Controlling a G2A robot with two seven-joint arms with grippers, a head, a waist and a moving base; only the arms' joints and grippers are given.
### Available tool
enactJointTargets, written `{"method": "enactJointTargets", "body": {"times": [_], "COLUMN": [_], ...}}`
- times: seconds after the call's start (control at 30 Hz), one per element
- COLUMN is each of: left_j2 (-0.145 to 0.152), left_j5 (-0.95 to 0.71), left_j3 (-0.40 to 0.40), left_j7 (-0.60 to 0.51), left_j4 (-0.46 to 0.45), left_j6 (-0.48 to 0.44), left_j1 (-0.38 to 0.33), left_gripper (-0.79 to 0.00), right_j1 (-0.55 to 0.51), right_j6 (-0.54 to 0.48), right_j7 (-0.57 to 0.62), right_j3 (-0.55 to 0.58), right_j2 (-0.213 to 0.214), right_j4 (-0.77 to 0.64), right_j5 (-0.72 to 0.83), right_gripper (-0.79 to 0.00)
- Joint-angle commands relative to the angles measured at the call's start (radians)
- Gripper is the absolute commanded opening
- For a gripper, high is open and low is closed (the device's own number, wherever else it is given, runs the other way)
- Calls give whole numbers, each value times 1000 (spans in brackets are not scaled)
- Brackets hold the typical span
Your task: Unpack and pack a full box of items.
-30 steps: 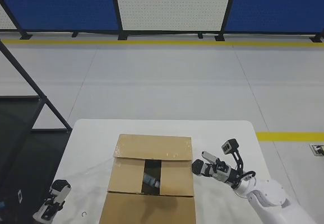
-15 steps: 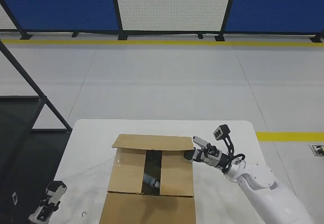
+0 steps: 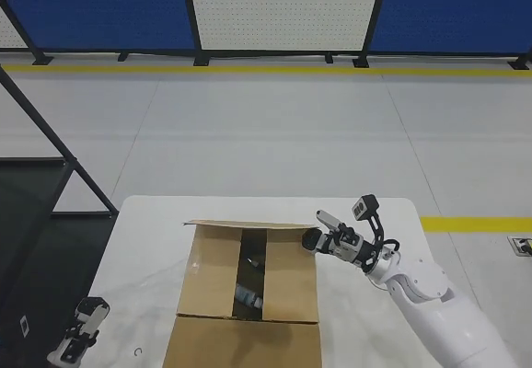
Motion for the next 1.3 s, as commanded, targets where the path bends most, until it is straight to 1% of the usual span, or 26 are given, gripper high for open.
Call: {"method": "enactJointTargets", "body": {"times": [0.0,0.07,0.17,0.23,0.3,0.43,0.53,0.63,0.77,0.87,0.97,1.1,1.13,1.27], "left_j2": [0,0,1,-1,-3,-6,-8,-10,-12,-13,-13,-14,-14,-14], "left_j5": [0,0,25,45,54,45,40,35,14,-10,-34,-39,-39,-39], "left_j3": [0,0,2,1,5,7,2,-2,-6,-7,-7,-7,-7,-7], "left_j7": [0,0,-25,-5,6,23,30,41,47,38,22,13,13,13], "left_j4": [0,0,-16,-20,-24,-31,-33,-33,-34,-33,-34,-33,-33,-33], "left_j6": [0,0,-12,-17,-16,-12,-8,-7,-6,-4,0,1,1,1], "left_j1": [0,0,0,6,11,23,31,38,45,50,50,49,49,49], "left_gripper": [0,0,0,0,0,0,0,0,0,0,0,0,0,0], "right_j1": [-1,-7,17,42,74,154,207,249,295,314,332,353,356,356], "right_j6": [-6,-26,-43,-47,-40,14,26,23,1,-26,-48,-34,-10,-10], "right_j7": [-2,-32,-75,-79,-72,-73,-81,-67,-81,-96,-121,-105,-95,-95], "right_j3": [1,4,-2,-11,-19,-47,-69,-93,-132,-152,-179,-199,-203,-203], "right_j2": [-1,-6,-20,-33,-45,-74,-100,-129,-172,-208,-242,-278,-283,-283], "right_j4": [-10,-24,-24,-6,34,139,225,305,411,478,539,623,637,637], "right_j5": [4,-6,-20,-6,3,15,23,52,65,100,93,95,96,96], "right_gripper": [0,0,0,0,0,0,0,0,0,0,0,0,0,0]}}
